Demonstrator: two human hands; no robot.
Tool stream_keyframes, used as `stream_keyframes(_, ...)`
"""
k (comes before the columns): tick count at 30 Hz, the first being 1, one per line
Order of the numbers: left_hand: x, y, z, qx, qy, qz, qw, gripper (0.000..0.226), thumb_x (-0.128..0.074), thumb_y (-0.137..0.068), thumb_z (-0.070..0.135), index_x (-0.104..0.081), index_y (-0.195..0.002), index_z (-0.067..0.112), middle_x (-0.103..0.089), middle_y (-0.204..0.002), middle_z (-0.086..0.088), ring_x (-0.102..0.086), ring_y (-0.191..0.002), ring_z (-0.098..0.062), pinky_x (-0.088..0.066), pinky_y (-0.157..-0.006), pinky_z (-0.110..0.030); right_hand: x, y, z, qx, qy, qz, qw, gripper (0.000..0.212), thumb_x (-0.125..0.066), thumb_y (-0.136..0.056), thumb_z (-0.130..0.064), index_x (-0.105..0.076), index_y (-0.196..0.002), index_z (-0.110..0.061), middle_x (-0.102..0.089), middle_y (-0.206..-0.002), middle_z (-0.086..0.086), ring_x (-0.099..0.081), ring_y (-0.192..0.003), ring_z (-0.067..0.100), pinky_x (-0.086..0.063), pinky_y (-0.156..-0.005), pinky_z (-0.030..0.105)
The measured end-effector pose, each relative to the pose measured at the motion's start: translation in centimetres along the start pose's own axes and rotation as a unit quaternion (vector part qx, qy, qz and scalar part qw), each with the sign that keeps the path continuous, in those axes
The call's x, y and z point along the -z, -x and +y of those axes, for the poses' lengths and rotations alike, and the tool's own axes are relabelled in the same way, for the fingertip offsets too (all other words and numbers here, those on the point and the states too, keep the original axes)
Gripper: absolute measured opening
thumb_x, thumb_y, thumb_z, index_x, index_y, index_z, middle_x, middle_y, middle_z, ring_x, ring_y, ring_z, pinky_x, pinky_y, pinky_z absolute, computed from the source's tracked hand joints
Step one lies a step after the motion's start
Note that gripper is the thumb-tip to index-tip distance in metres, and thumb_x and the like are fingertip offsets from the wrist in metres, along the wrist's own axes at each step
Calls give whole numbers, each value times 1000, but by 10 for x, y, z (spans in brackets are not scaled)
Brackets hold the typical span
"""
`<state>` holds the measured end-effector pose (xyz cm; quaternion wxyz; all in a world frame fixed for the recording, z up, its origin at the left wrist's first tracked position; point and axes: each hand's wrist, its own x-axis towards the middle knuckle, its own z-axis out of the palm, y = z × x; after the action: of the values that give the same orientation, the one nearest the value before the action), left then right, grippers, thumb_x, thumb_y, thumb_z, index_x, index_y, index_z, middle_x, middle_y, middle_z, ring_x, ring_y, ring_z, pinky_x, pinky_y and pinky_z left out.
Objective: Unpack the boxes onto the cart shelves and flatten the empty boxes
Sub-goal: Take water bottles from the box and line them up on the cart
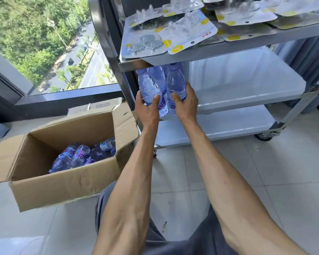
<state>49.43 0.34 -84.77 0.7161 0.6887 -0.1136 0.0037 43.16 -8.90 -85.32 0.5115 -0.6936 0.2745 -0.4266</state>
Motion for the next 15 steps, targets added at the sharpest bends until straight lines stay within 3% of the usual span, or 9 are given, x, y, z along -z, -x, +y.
stream_keyframes(5,-4,-7,-11,12,-31,11,999,60,-76,-83,8,-51,-137,4,-60,-133,-11,-58,-122,-23,-47,-104,-42,-3,-14,8,-30,-9,9,999,45,-62,-89,-6,-54,-133,-4,-64,-128,8,-59,-115,19,-45,-96,16)
stream_keyframes(12,-18,-17,-21,-21,-57,-26,998,62,-77,-82,10,-50,-139,4,-61,-132,-9,-59,-121,-21,-50,-102,-43,-10,-26,18,-49,-15,-7,999,54,-58,-91,-11,-45,-143,-6,-57,-137,7,-54,-124,19,-43,-105,32)
stream_keyframes(15,-22,-19,-24,-25,-57,-29,998,64,-76,-83,12,-49,-141,6,-60,-133,-8,-59,-121,-20,-50,-101,-43,-10,-19,30,-14,8,-28,999,69,-69,-81,-20,-42,-144,-10,-56,-134,6,-52,-125,21,-44,-105,37)
